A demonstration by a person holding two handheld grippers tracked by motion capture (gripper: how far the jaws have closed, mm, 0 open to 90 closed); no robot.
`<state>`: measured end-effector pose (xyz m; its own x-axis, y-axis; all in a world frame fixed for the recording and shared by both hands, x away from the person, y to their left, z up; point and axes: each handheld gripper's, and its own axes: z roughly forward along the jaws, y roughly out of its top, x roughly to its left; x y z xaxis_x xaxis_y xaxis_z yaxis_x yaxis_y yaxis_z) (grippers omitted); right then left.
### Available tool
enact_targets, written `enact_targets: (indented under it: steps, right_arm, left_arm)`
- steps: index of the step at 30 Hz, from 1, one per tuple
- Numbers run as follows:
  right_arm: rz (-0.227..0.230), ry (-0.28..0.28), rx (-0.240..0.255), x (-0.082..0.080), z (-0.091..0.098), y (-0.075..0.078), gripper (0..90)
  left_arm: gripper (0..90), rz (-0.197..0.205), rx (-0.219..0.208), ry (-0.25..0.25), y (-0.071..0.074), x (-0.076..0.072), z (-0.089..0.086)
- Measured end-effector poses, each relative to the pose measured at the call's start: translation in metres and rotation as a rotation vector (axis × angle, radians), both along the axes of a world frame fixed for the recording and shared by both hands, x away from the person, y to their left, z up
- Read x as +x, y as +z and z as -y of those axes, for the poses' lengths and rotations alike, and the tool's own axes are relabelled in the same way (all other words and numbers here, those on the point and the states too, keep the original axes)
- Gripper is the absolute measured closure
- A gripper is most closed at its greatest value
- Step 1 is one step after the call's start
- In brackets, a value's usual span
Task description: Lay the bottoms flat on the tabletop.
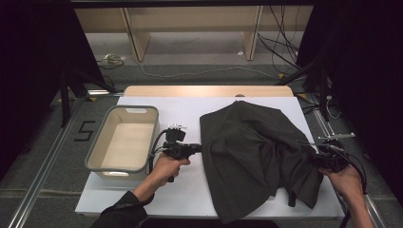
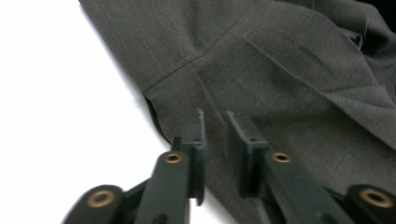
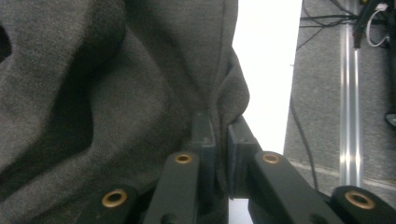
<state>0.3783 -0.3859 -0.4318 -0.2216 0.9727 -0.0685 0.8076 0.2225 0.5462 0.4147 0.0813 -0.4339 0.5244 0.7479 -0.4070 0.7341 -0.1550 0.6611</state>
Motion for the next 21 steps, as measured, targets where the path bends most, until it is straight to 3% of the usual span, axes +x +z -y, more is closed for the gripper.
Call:
enact_targets:
  steps: [3, 10, 13, 16, 21]
  right_arm:
    - [0.004, 0.006, 0.011, -0.001, -0.003, 0.001, 81.2]
    - [0.098, -0.009, 0.057, -0.001, -0.003, 0.011, 45.0]
    - [0.156, -0.01, 0.106, -0.003, -0.001, 0.017, 40.9]
    - [0.164, -0.014, 0.144, -0.004, -0.002, 0.02, 38.4]
    - [0.145, 0.008, 0.124, -0.002, -0.01, 0.015, 36.4]
  left_arm:
    - [60.4, -0.004, 0.03, -0.002, 0.0, -0.001, 0.002]
    - [38.1, -0.055, 0.07, 0.026, -0.006, -0.007, 0.007]
    - [33.6, -0.068, 0.077, 0.034, -0.008, -0.009, 0.01]
    - [28.5, -0.08, 0.084, 0.032, -0.011, -0.01, 0.013]
    - [24.0, -0.117, 0.085, 0.013, -0.019, -0.013, 0.023]
